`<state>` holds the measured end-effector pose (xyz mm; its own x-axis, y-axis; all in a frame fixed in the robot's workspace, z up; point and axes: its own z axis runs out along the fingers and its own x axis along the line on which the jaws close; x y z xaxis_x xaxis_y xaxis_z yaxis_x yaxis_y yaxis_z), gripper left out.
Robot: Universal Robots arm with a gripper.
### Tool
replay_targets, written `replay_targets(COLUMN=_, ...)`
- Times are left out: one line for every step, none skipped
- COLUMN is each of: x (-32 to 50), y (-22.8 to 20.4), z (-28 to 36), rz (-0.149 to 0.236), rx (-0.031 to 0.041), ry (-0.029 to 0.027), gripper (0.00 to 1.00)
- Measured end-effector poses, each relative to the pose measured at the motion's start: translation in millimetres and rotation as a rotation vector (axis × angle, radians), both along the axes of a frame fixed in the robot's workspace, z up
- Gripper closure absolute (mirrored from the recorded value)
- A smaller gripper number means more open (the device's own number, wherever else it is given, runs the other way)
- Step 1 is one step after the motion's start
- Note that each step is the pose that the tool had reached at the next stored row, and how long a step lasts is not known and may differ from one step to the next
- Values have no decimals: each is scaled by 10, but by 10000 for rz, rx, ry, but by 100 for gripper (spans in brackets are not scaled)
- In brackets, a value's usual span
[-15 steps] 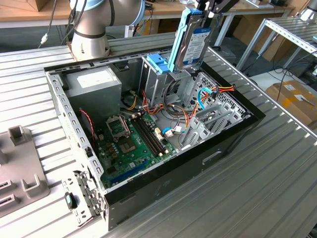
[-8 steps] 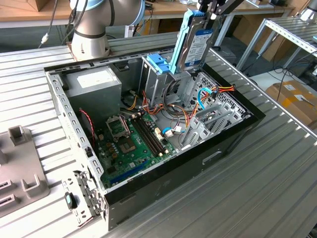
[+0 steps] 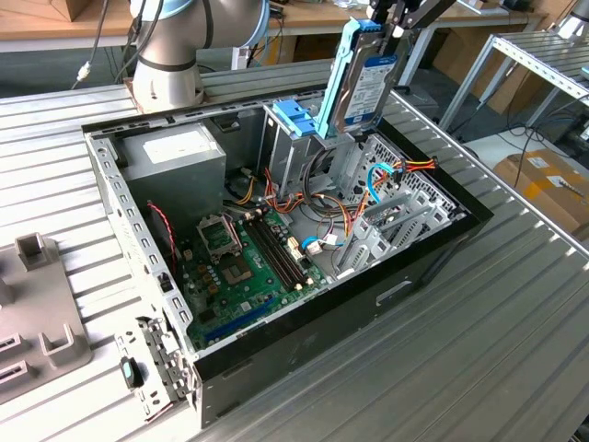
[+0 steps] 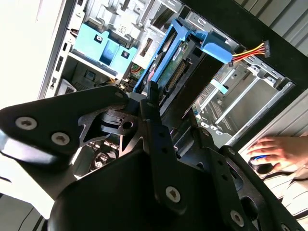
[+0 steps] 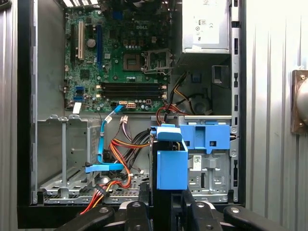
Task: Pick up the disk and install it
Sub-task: 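Pick up the disk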
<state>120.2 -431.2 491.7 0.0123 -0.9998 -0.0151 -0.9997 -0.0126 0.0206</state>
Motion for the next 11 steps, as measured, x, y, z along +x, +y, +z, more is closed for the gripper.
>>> replay_targets(x=0, y=-2, z=0, rz=0, rx=1, ry=0, gripper=65)
replay_targets(x=0, y=-7, z=0, rz=0, rx=-1, ry=0, gripper=65)
replay_targets(x=0, y=-12, z=0, rz=0, rx=0, ry=0, gripper=65)
replay_targets(x=0, y=-16, z=0, rz=0, rx=0, ry=0, gripper=65)
replay_targets(x=0, y=-20, z=0, rz=0, rx=0, ry=0, gripper=65)
replay_targets(x=0, y=-26, z=0, rz=0, rx=0, ry=0, gripper=65)
replay_targets(x=0, y=-32, z=0, rz=0, rx=0, ry=0, gripper=65)
replay_targets(x=0, y=-32, z=0, rz=0, rx=0, ry=0, gripper=65)
replay_targets(x=0, y=-33, z=0, rz=0, rx=0, ry=0, gripper=65)
replay_targets(x=0, y=-36, z=0, rz=0, rx=0, ry=0, gripper=65)
replay_targets(x=0, y=-40, z=0, rz=0, rx=0, ry=0, gripper=65)
